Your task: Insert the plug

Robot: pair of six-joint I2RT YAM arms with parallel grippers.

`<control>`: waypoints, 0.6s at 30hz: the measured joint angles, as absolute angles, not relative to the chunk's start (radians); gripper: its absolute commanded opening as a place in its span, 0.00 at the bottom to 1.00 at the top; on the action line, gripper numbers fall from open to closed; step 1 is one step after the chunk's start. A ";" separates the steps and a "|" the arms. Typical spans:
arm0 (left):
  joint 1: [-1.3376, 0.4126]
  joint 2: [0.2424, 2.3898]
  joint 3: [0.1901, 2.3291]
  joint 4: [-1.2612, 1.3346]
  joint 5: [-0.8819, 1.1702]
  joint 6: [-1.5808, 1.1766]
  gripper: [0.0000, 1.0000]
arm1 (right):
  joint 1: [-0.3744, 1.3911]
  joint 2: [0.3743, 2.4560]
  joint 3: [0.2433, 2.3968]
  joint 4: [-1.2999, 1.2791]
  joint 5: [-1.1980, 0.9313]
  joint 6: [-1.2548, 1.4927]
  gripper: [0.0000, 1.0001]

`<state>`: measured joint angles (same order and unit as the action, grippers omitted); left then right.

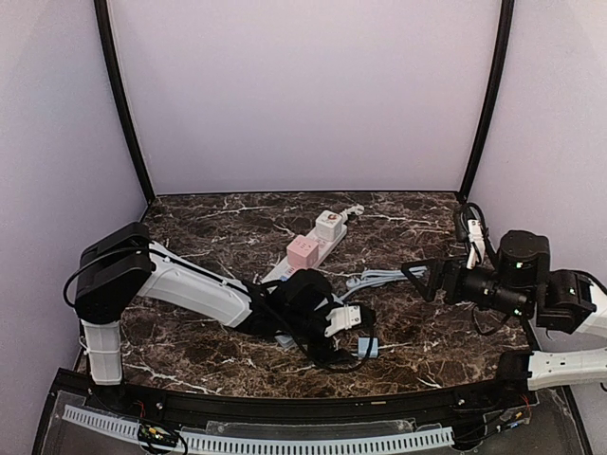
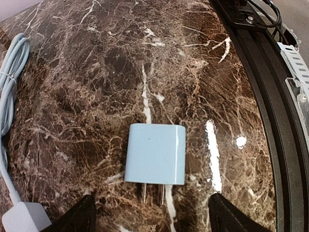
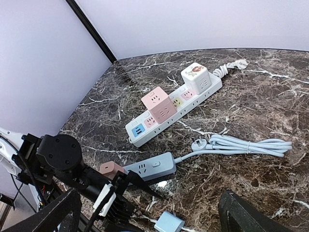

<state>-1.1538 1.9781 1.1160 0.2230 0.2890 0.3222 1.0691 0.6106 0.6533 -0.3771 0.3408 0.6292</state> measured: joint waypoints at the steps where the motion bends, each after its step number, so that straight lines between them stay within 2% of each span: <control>1: -1.155 1.989 1.130 0.218 0.291 0.327 0.80 | 1.069 0.608 0.652 -0.373 0.341 0.629 0.98; 11: -1.166 2.070 1.221 0.189 0.297 0.345 0.72 | 1.069 0.603 0.639 -0.358 0.340 0.625 0.98; 18: -1.171 2.106 1.243 0.170 0.303 0.358 0.57 | 1.069 0.601 0.635 -0.358 0.340 0.625 0.98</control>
